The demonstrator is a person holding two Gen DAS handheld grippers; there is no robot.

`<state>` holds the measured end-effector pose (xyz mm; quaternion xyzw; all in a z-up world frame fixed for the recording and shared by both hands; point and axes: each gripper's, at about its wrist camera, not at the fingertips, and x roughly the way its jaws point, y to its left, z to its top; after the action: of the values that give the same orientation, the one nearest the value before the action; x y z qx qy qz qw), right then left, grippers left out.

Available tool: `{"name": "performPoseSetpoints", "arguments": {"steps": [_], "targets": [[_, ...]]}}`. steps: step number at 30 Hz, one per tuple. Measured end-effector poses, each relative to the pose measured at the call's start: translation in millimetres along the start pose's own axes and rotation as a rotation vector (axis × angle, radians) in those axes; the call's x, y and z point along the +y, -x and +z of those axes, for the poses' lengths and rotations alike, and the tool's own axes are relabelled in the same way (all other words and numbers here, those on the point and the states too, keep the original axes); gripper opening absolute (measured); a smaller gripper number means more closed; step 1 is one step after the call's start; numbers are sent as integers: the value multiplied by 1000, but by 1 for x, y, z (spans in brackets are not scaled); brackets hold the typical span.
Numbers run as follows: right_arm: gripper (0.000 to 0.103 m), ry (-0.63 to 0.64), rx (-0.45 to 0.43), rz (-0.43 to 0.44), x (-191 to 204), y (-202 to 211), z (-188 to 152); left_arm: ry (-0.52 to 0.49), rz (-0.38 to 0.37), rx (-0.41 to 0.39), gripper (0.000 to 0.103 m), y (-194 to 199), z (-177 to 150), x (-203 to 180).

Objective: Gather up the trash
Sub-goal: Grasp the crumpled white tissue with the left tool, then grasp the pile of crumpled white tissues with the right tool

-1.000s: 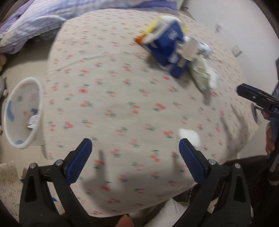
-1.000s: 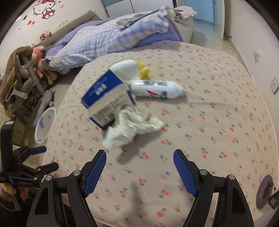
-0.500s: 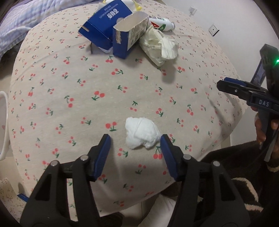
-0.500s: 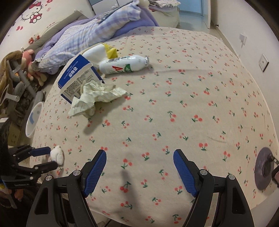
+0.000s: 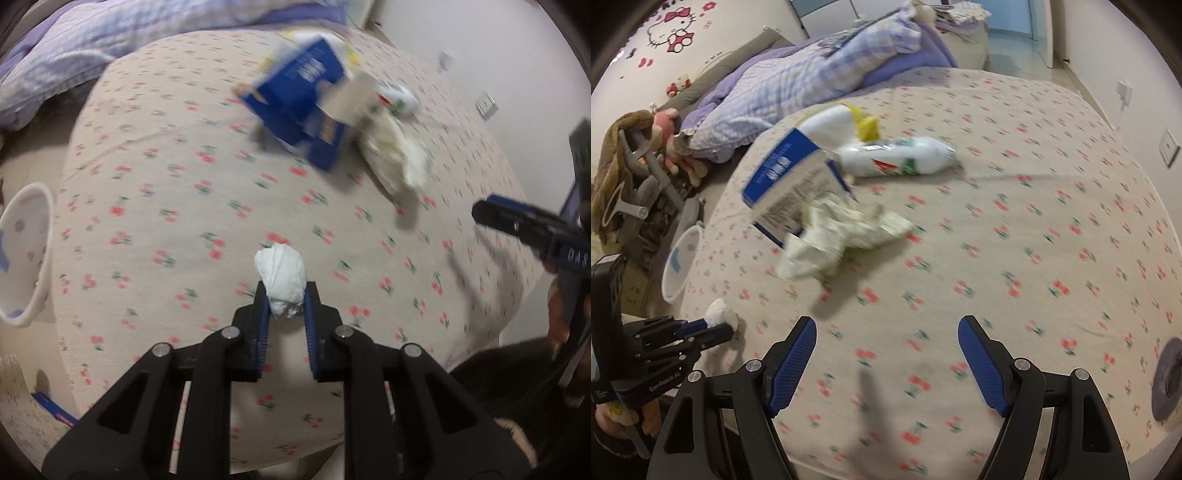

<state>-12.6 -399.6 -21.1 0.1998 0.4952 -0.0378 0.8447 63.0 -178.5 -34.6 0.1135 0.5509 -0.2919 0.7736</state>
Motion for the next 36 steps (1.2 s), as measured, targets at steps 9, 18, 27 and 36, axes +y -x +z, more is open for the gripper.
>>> {"name": "performPoseSetpoints", "arguments": {"steps": [9, 18, 27, 36], "targets": [[80, 37, -10, 36, 47, -22, 38, 144, 11, -48, 19, 17, 12, 42], [80, 76, 23, -34, 68, -61, 61, 188, 26, -51, 19, 24, 7, 62], [62, 35, 10, -65, 58, -67, 66, 195, 37, -50, 19, 27, 6, 68], [30, 30, 4, -55, 49, -57, 63, 210, 45, -63, 19, 33, 3, 76]]}}
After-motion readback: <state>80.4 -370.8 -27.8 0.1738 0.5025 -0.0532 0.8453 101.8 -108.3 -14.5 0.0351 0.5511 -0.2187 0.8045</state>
